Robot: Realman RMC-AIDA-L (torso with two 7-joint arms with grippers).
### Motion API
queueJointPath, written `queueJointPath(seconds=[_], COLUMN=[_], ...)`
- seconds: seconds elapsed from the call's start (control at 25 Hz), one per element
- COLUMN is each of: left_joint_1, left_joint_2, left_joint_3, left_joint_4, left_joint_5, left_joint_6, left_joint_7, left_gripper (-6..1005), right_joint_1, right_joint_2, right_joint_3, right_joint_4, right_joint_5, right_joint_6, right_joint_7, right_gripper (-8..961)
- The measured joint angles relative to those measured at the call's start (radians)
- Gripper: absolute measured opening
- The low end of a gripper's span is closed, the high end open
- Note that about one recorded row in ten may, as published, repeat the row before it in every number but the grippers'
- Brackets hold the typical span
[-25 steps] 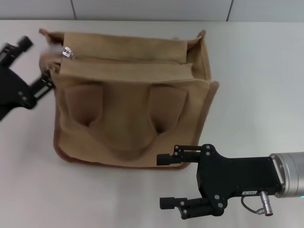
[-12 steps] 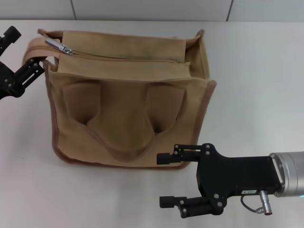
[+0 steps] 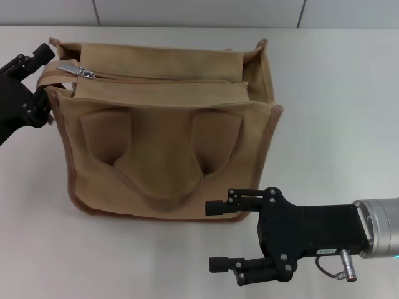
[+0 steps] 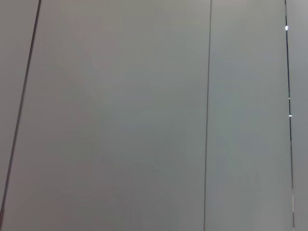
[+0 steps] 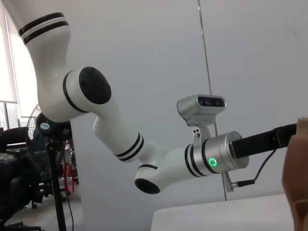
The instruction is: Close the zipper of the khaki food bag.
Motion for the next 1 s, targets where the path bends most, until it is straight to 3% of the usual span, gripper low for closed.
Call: queueJointPath(seconds=[0.48,0.72,1.0], left_joint_1=[0.013,0.018,0.022], left_joint_2=[-0.003,-0.004,-0.005], left_joint_3=[-0.023,-0.024,-0.031], left_joint_4=[-0.008,-0.013,-0.026], left_joint_5=[-0.033,-0.04,-0.048], left_joint_6=[0.009,0.039,0.074], left_joint_7=[0.001,-0.007,-0.008], left_gripper=[189,17,17], right_joint_1=[-0.001,-0.004,-0.011], right_joint_2=[0.0,-0.004,-0.006], right_joint_3=[0.001,0.009,0.013], right_joint_4=[-0.001,-0.002,-0.007], right_joint_5=[0.004,0.055,0.086], right_joint_6=[-0.005,-0.09,-0.152], right_joint_7=[0.0,0.006,0.013], right_gripper=[768,768,767])
